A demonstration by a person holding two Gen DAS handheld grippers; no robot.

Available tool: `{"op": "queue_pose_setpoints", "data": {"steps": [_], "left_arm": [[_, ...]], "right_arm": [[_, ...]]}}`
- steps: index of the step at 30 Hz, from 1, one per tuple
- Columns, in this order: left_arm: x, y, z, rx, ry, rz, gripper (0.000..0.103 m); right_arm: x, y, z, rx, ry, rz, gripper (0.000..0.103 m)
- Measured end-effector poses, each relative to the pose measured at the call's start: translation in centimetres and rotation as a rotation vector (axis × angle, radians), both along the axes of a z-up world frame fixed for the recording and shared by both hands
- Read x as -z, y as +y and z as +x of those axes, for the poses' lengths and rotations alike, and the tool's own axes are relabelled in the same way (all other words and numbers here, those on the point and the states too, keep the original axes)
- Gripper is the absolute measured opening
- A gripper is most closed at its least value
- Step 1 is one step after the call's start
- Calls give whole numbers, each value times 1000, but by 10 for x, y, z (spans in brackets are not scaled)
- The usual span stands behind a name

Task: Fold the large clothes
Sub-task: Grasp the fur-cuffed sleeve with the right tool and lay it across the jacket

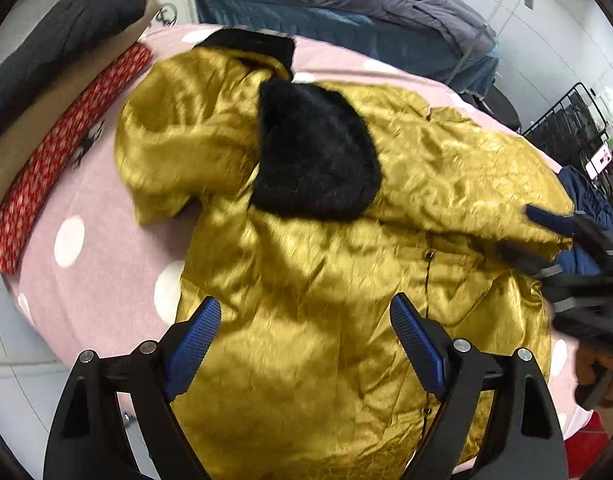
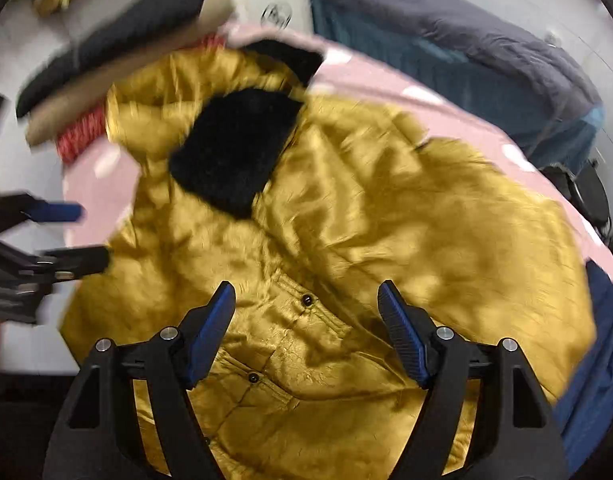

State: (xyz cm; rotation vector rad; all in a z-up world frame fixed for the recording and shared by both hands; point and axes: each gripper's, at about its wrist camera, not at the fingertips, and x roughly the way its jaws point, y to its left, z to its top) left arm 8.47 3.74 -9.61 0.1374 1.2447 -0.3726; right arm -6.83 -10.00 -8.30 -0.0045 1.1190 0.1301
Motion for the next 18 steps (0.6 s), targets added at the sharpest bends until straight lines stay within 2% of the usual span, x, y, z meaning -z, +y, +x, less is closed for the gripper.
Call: {"op": "queue_pose_setpoints", "data": {"steps": [3,4,6,8,9,10,12,13,15,18], "left_arm": [[-7,-13,11,17,-19,-18,84],[-9,-19,14,24,-22,-28,84],[-11,-29,17,39,-25,-43,84],[-11,-39,15,58,-18,-51,85],[-11,-42,13,66,-16,-52,85],[-9,-47,10,81,-10,-50,85],[-6,-54,4,106,0,-39,85],[-5,-55,1,112,2,-34,85],[-2,-57,-5,119,13,-25,85],[1,-55,-10,112,31,-16,85]], "right_arm": [[-36,-48,-12,170,-120,34,78],[-49,-79,-17,280,-156,68,82],[-56,-130,-20,442,-179,170,83],[-45,-204,-29,673,-160,379,83],[-37,-226,-34,752,-142,452,83],[-16,-258,-44,871,-99,594,83],[12,-288,-51,954,-37,772,83],[27,-294,-51,973,3,810,83],[44,-297,-46,990,87,787,83],[69,-283,-22,943,227,709,83]]}}
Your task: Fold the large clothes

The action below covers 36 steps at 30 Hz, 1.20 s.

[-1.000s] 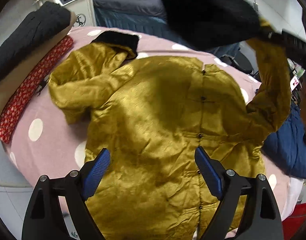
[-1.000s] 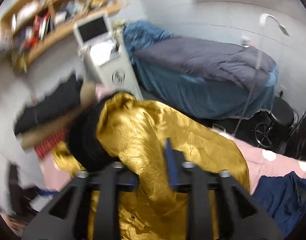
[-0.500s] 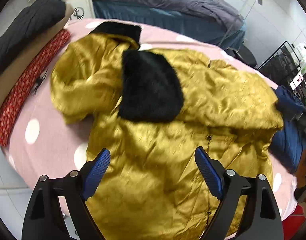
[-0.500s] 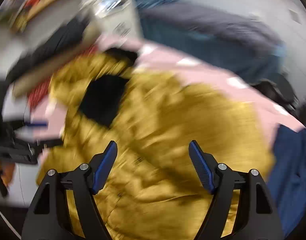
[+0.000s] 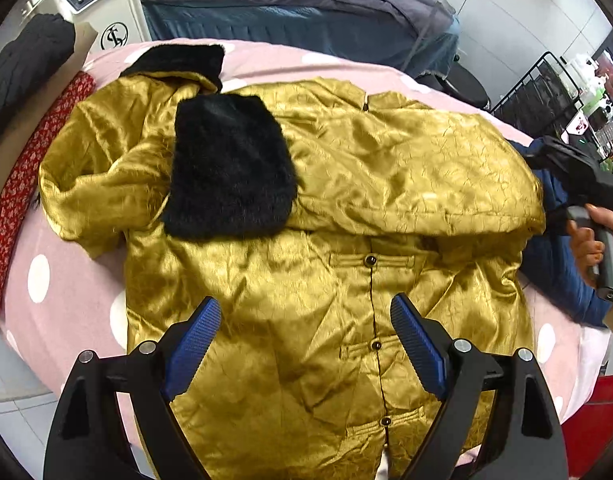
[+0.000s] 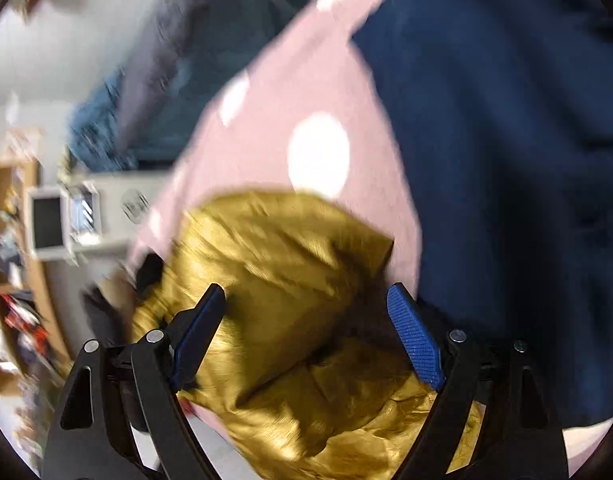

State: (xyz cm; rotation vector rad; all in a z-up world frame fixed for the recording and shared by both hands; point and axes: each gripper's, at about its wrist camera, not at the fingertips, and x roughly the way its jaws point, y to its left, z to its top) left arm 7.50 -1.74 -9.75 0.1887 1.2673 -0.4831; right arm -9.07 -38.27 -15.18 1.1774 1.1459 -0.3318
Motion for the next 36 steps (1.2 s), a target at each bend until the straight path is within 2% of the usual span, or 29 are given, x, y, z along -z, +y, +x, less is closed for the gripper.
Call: {"op": "queue_pose_setpoints", "data": {"steps": [2,4,5,7,8,10,12,13,15,17,18,19,20,21,22,24,25,26,28,31,33,36], "left_arm": [[2,2,-1,-10,9,6,85],[2,5,-2,-23,15,10,85],[3,6,-2,-27,18,10,85],[2,8,-1,-32,19,12,85],[2,8,-1,-33,18,14,85],[0,8,-1,-34,14,12,85],[-1,8,-2,-33,13,10,85],[0,7,-2,-32,15,7,85],[1,5,-3,-26,15,5,85],[3,2,-4,-16,15,6,85],[4,0,-4,-13,12,5,85],[5,-1,-4,-8,6,6,85],[5,-2,-4,-5,5,8,85],[6,-2,-4,-1,4,12,85],[5,1,-3,2,1,14,85],[5,13,-3,1,-8,9,88],[6,20,-2,-1,-11,9,92],[7,29,-2,-5,-15,11,93],[13,51,-5,-15,-9,27,93],[27,93,-11,-53,19,64,93],[38,113,-16,-69,43,83,93],[57,141,-28,-92,107,95,93]], "right_arm": [[12,11,11,-6,48,-24,83],[22,16,22,9,45,0,82],[24,19,27,-3,52,16,64],[23,26,41,-44,4,74,29],[12,31,49,-80,-46,56,21],[-32,45,64,-184,-142,-130,13],[-83,66,72,-290,-264,-325,10],[-120,89,74,-392,-343,-504,10],[-157,129,72,-569,-401,-812,10],[-160,151,72,-670,-363,-963,12],[-149,149,74,-669,-302,-968,15],[-132,138,78,-640,-213,-951,38],[-114,122,85,-601,-129,-927,71],[-101,105,82,-551,-63,-888,75],[-86,85,73,-465,-32,-801,75],[-75,65,57,-364,-59,-677,75],[-72,57,44,-336,-83,-612,75],[-69,55,30,-327,-104,-544,75],[-64,57,5,-359,-118,-493,75],[-58,63,-44,-432,-101,-467,75],[-49,70,-82,-486,-73,-436,75],[-29,74,-132,-547,18,-439,75]]}}
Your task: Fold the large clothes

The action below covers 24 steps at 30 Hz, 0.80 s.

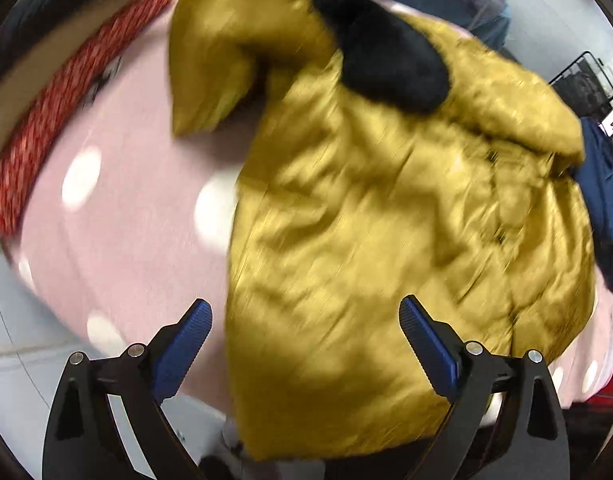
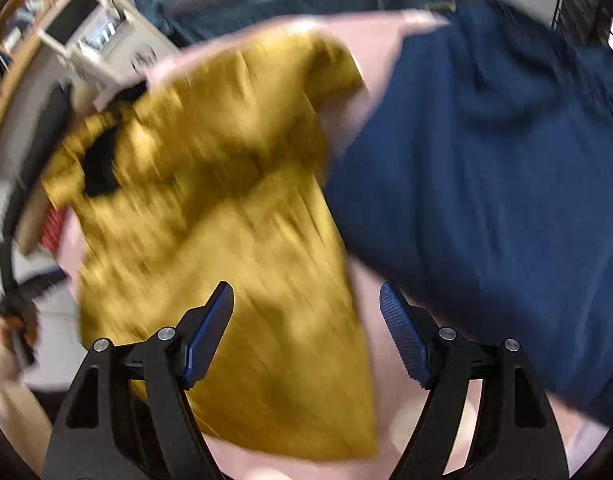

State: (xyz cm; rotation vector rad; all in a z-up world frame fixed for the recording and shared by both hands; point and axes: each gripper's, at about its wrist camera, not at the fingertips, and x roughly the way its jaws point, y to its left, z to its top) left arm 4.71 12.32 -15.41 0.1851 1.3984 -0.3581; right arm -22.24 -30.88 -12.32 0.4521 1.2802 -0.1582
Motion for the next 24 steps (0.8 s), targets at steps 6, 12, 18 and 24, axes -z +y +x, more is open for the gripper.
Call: {"op": "queue_pose_setpoints", "data": {"steps": [6,12,18,24], "left_arm": [[38,15,-28,4,103,-19,91],[55,3,-38,35,87,28,29],[33,10,-49,152,83,25,12],[55,25,-56,154,132,76,14]], "right_arm": [[44,3,-41,46,81,111,68],[51,27,-52,56,118,181,11],[29,55,-94,-5,193,221,7],[57,97,-140,-26,332,231,7]]}}
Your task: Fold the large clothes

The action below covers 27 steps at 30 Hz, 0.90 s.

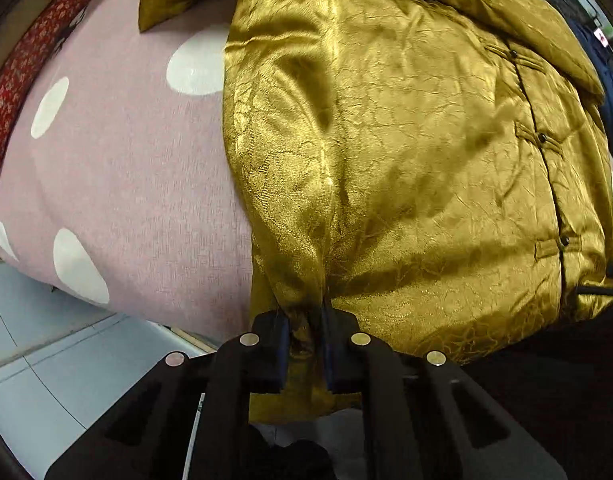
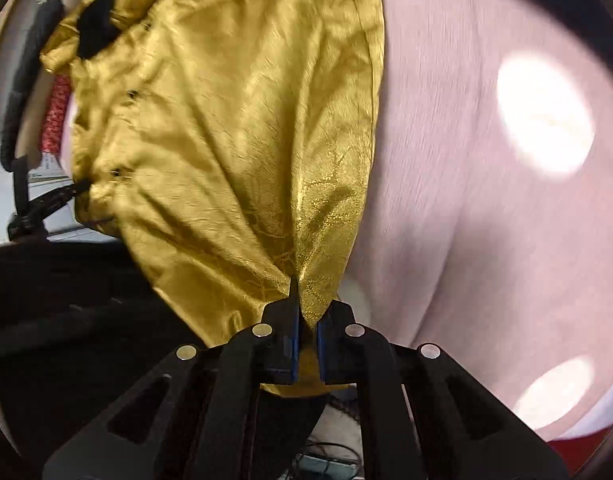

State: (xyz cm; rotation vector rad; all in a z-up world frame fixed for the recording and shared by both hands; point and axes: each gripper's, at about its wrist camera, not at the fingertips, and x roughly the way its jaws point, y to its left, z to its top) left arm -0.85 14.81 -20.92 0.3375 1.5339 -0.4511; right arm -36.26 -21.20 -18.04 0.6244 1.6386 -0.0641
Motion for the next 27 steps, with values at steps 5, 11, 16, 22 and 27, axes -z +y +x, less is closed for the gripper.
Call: {"op": "queue_pose_setpoints", "data": {"steps": [5,11,16,22,27], "left_arm": [[0,-3,10,-12,-15,28,43],[-33,4,32,-46,-104,12,68],[-64,17,60,-173,-194,-40,72],[-45,-19,52,-144,-191,-60,72],[-1,-42,40,-70,-153,60,79]], "right_arm": [[7,4,4,55,9,-62,12],[-23,-2,17,-24,31,-256,45],[-63,-5,48,-91,-29,-429,48],[-70,34,112,-222,-159,-405,55],[-25,89,149,-384,-118,-425,57]]}}
